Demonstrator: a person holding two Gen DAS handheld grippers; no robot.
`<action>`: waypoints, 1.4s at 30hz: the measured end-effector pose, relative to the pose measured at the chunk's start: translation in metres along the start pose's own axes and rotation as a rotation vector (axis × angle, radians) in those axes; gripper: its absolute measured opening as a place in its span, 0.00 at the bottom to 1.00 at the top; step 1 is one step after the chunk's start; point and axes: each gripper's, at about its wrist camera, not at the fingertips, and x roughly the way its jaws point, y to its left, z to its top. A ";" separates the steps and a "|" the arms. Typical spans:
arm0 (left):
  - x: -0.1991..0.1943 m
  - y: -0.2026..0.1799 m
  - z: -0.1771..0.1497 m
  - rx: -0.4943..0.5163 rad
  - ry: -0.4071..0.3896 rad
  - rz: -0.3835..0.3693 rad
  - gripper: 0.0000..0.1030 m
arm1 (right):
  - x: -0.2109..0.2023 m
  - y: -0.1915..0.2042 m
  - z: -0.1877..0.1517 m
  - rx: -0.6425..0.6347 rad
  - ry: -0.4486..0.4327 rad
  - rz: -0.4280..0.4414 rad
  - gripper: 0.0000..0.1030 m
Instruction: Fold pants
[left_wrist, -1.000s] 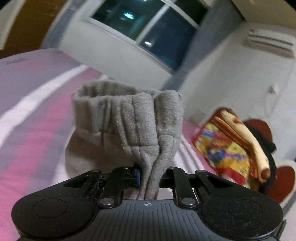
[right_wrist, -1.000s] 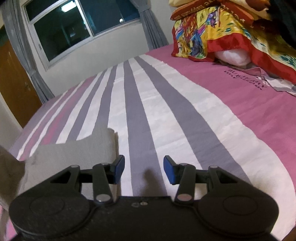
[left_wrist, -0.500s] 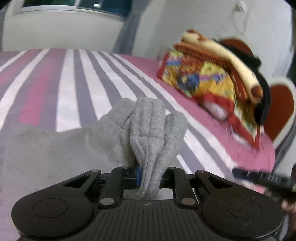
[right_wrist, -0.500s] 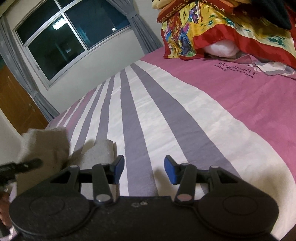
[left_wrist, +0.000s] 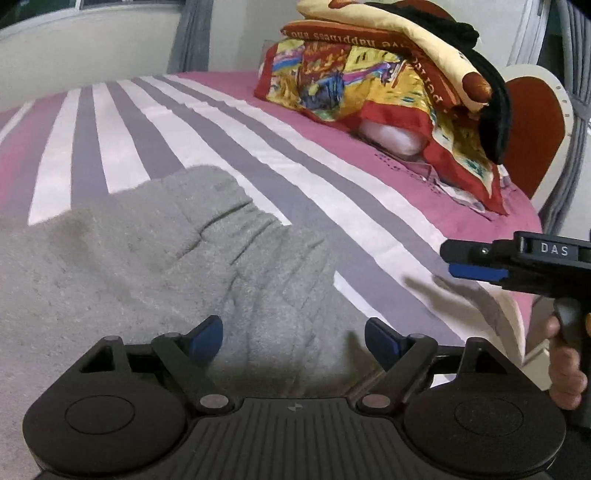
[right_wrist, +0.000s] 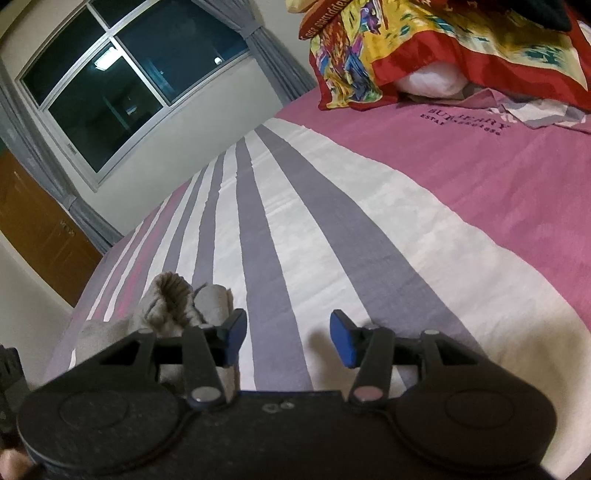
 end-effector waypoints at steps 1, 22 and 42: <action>-0.006 0.001 -0.001 -0.014 -0.020 -0.004 0.80 | -0.001 0.001 0.000 -0.005 -0.006 -0.007 0.49; -0.209 0.121 -0.181 -0.343 -0.292 0.348 0.80 | -0.029 0.075 -0.036 -0.275 -0.007 0.033 0.49; -0.152 0.130 -0.166 -0.278 -0.266 0.354 0.80 | 0.077 0.118 -0.061 -0.059 0.184 0.093 0.65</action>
